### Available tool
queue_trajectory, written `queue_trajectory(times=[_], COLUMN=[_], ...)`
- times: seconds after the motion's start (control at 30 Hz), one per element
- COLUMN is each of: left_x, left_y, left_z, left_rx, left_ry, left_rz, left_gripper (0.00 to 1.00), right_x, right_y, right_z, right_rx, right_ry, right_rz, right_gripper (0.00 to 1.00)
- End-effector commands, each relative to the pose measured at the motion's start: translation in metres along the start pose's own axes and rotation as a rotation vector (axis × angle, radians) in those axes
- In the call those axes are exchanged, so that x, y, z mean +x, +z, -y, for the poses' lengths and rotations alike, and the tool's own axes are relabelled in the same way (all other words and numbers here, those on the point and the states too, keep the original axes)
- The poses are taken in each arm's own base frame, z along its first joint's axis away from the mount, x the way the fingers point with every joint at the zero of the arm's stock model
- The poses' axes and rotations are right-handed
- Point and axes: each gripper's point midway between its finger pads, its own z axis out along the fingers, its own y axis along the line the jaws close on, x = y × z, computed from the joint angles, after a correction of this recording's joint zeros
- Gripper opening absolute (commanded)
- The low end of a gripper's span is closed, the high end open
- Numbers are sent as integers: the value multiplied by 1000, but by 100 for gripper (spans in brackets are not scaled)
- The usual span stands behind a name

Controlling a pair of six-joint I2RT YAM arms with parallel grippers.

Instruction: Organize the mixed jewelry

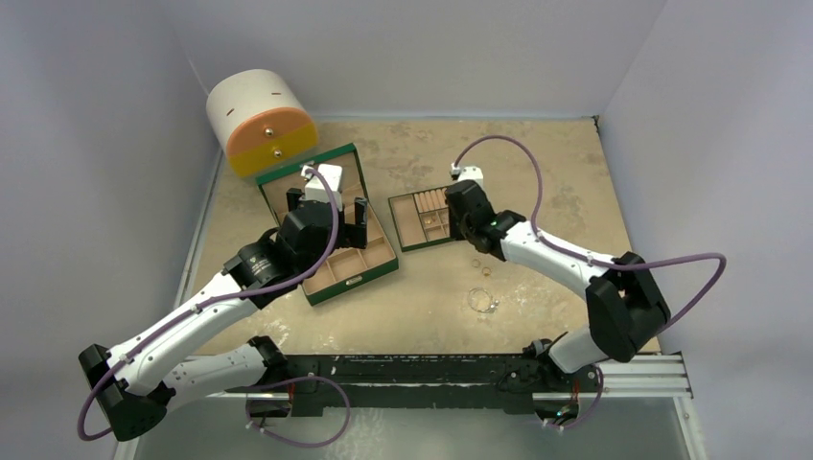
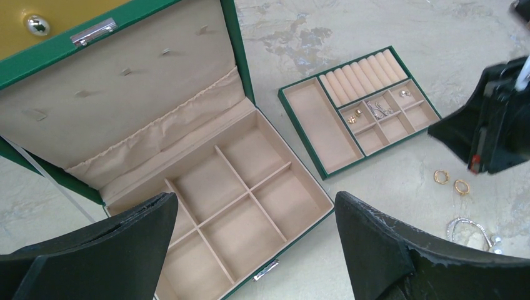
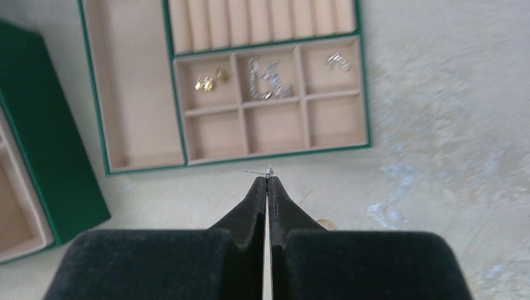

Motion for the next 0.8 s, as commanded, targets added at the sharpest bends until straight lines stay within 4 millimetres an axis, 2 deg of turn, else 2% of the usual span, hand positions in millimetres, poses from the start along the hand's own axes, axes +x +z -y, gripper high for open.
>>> queue_trajectory(times=[0.0,0.13,0.27,0.47,0.77], left_x=[-26,-26,-26,-27,-27], left_y=[-6,-5,-6,-7,-7], left_z=[3,3,3,2,1], left_rx=[13,13,13,12,7], left_ry=[-25,-24,-25,-26,-25], left_rz=[61,61,62,65,66], left_gripper=[97,97,97,97,97], right_x=[-47,-57,-63,-60,-54], right_y=[0,14,28,52,75], right_z=[22,32,34,40,47], right_rx=[49,78,87,112,129], right_ry=[24,40,51,62,78], right_rz=[97,96,93,59,25], right_gripper=[0,0,0,0,0])
